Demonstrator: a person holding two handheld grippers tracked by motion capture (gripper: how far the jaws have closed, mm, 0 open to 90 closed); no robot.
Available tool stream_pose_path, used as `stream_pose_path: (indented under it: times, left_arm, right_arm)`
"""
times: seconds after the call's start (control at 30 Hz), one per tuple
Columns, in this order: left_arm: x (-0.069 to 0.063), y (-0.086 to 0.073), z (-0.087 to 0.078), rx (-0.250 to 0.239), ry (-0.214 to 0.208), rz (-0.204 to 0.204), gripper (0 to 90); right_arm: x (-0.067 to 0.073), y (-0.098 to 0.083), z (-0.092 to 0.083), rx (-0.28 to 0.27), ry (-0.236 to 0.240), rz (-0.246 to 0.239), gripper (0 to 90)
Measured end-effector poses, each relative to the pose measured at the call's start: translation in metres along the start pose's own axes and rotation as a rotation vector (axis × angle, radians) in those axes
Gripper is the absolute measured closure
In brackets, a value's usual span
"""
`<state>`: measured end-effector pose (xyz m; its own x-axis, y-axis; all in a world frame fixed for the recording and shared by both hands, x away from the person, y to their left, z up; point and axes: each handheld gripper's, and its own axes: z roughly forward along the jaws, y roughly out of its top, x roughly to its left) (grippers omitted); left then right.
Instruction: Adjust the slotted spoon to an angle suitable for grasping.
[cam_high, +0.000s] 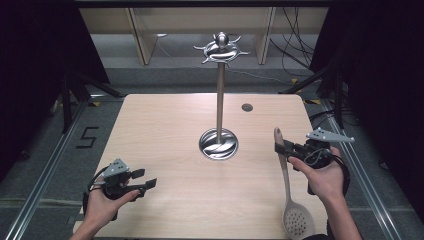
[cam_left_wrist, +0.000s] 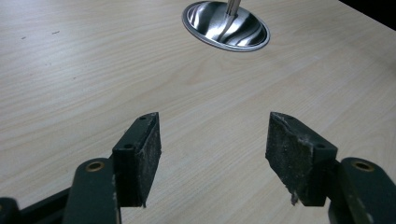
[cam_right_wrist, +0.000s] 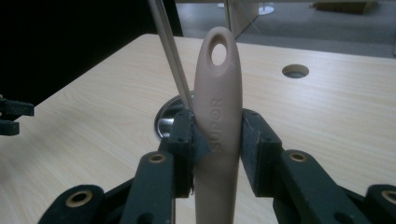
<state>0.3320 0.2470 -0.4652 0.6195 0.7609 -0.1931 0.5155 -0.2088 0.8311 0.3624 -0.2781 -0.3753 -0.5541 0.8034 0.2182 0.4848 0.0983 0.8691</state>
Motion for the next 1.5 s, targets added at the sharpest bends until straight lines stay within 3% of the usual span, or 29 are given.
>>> stream_pose_path:
  times: [0.1, 0.13, 0.37, 0.4, 0.5, 0.7, 0.73, 0.83, 0.9, 0.97, 1.0, 1.07, 1.23, 1.33, 1.5]
  left_arm:
    - [0.0, 0.0, 0.0, -0.003, 0.0, -0.001, 34.7]
    - [0.0, 0.0, 0.0, -0.002, -0.001, -0.001, 34.8]
    - [0.0, 0.0, -0.001, -0.008, 0.0, 0.0, 34.8]
    - [-0.001, 0.0, -0.001, -0.007, 0.0, 0.0, 34.8]
    - [-0.001, 0.0, -0.001, -0.008, 0.0, 0.002, 34.8]
    - [0.0, 0.0, -0.001, -0.013, 0.0, -0.002, 34.8]
    - [-0.001, 0.0, -0.001, -0.014, 0.0, -0.002, 34.8]
    - [-0.001, 0.001, -0.002, -0.014, 0.011, 0.005, 34.8]
    - [-0.001, 0.0, -0.001, -0.016, 0.007, 0.002, 34.8]
    - [0.0, 0.0, -0.001, -0.016, 0.001, 0.004, 34.8]
    - [0.0, 0.0, -0.001, -0.019, -0.002, 0.007, 34.8]
    - [0.0, 0.0, -0.001, -0.018, 0.0, 0.003, 34.8]
    - [0.0, 0.0, -0.002, -0.013, 0.011, 0.0, 34.8]
    - [0.0, 0.0, -0.002, -0.016, 0.008, 0.0, 34.8]
    - [0.001, 0.0, -0.002, -0.014, 0.009, 0.007, 34.8]
  right_arm:
    - [0.005, -0.002, -0.001, -0.031, -0.003, 0.001, 68.3]
    - [0.005, 0.0, -0.003, -0.04, -0.002, -0.033, 68.3]
    - [0.011, 0.007, -0.009, -0.124, 0.017, -0.064, 68.3]
    - [0.013, 0.007, -0.009, -0.124, 0.019, -0.044, 68.3]
    - [0.011, 0.007, -0.008, -0.143, 0.015, -0.071, 68.3]
    - [0.014, 0.01, -0.011, -0.164, 0.024, -0.053, 68.3]
    - [0.013, 0.011, -0.011, -0.18, 0.018, -0.076, 68.3]
    - [0.015, 0.013, -0.012, -0.201, 0.032, -0.057, 68.3]
    - [0.015, 0.016, -0.013, -0.221, 0.039, -0.07, 68.3]
    - [0.017, 0.018, -0.013, -0.23, 0.045, -0.04, 68.3]
    - [0.015, 0.019, -0.013, -0.239, 0.046, -0.061, 68.3]
    - [0.016, 0.02, -0.013, -0.237, 0.047, -0.035, 68.3]
    - [0.014, 0.024, -0.011, -0.254, 0.047, -0.043, 68.3]
    - [0.017, 0.027, -0.011, -0.273, 0.068, -0.02, 68.3]
    - [0.019, 0.034, -0.009, -0.294, 0.068, -0.046, 68.3]
